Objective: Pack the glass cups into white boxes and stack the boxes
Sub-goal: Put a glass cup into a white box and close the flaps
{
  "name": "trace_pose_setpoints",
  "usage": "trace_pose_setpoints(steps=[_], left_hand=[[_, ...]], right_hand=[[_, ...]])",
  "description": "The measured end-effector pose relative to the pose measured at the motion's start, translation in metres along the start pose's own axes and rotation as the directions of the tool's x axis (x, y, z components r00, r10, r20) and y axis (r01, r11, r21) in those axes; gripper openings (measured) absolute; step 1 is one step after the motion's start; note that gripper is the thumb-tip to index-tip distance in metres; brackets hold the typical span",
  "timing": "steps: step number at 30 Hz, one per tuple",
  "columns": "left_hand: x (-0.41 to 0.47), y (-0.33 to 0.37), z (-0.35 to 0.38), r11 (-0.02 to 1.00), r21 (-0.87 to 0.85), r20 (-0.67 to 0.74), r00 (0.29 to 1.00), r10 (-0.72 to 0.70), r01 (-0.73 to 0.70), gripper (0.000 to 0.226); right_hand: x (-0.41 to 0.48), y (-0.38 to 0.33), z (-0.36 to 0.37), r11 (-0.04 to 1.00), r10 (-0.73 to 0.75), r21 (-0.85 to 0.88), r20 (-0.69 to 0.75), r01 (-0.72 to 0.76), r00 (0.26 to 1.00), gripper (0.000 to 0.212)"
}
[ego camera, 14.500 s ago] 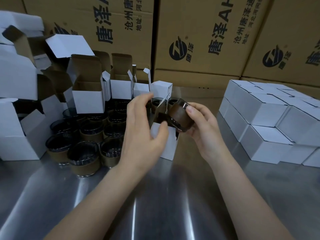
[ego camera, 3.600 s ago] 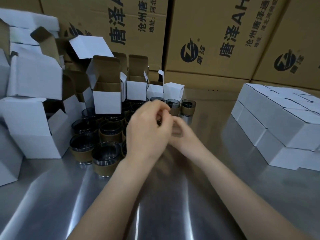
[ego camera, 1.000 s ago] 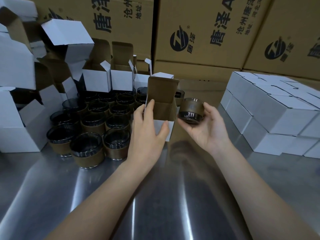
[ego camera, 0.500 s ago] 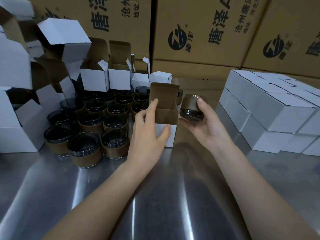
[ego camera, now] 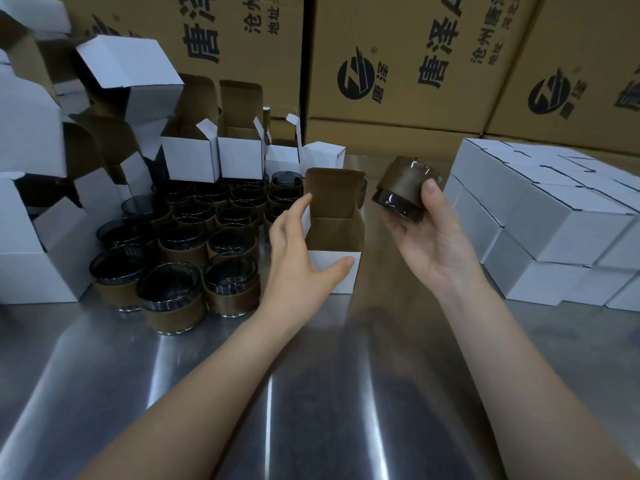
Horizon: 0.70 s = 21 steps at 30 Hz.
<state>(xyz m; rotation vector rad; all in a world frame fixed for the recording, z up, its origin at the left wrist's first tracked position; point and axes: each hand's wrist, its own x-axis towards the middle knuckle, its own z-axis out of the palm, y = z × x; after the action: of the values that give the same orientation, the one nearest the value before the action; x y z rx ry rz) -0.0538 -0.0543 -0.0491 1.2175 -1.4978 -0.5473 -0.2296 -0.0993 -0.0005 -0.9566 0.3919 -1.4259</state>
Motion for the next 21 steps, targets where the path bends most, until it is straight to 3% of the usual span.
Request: trace_pose_setpoints(steps=[4,8,15,21], left_hand=[[0.001,0.003,0.0,0.997,-0.081,0.039,0.999,0.01,-0.007,0.079],[0.002,-0.001,0.001,0.995,-0.102,0.07,0.998,0.006,0.001,0.075],[0.005,-0.007,0.006,0.999,-0.036,0.075,0.997,-0.017,0.019,0.081],[0.006,-0.007,0.009,1.0,0.007,0.048,0.999,-0.009,0.008,0.09]], right_hand=[[-0.004,-0.004,0.008,0.998,-0.013,-0.059,0.131,0.021,0.991,0.089],[-0.009,-0.007,0.015,0.967,-0.028,-0.246,0.159,0.067,0.987,0.069],[-0.016,-0.005,0.025,0.797,-0.138,-0.558,0.205,0.231,0.969,0.062],[-0.015,0.001,0.025,0.656,-0.171,-0.697,0.239,0.291,0.956,0.055]])
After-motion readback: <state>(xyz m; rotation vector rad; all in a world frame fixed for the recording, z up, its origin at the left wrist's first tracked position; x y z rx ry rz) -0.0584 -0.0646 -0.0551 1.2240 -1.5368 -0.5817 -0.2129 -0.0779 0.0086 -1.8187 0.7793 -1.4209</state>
